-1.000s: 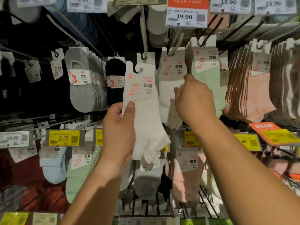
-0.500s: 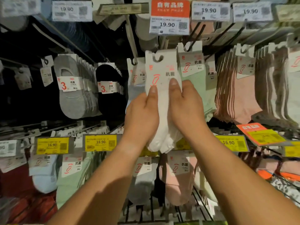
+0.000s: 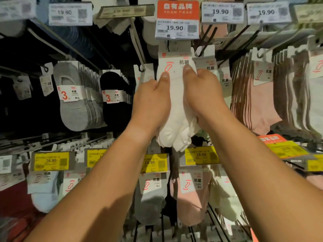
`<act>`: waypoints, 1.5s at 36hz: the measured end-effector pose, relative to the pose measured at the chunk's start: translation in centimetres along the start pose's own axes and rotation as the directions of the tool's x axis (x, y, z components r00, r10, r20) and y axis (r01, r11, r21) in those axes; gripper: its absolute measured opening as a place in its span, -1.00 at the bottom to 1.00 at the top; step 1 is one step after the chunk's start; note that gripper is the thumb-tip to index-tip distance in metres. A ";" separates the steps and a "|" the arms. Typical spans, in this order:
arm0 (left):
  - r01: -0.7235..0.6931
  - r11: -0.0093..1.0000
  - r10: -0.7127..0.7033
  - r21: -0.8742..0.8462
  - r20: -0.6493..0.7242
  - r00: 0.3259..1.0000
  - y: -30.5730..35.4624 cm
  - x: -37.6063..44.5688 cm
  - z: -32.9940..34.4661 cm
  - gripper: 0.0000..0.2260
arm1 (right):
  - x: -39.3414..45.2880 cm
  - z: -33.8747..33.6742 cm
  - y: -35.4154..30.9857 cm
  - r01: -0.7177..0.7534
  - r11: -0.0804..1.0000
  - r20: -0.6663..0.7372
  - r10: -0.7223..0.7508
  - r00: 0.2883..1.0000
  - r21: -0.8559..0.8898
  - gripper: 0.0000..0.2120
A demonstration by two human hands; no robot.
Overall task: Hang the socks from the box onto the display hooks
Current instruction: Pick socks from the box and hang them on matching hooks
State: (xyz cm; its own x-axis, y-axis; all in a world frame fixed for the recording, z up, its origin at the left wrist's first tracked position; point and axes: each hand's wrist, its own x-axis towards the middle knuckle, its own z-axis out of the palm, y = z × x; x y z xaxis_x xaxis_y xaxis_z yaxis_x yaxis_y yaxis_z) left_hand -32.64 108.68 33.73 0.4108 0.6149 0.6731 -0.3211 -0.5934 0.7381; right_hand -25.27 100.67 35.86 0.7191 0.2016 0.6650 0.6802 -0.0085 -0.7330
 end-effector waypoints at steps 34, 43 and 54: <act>-0.235 0.626 -0.290 0.743 0.502 0.814 -4.8 1.7 -2.9 -0.56 | -6.4 1.1 2.7 0.088 0.584 0.256 0.211 0.943 -0.807 -0.78; -0.434 0.678 0.185 0.593 0.434 0.882 0.1 -7.7 -2.1 -0.68 | -13.8 -4.9 2.7 0.092 0.595 0.146 0.042 0.988 -0.798 -0.83; -0.466 0.830 -0.010 0.308 0.843 0.538 5.0 -29.2 16.0 -0.70 | -26.0 -30.2 7.9 -0.209 0.297 -0.068 0.423 0.904 -0.932 -0.77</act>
State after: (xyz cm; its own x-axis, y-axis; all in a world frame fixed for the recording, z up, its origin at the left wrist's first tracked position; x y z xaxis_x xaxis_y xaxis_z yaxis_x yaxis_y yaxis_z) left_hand -32.55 79.44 16.97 0.9435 -0.1004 0.3157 -0.1952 -0.9385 0.2849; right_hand -34.34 65.76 17.08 0.9472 0.1121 0.3006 0.1842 -0.9571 -0.2236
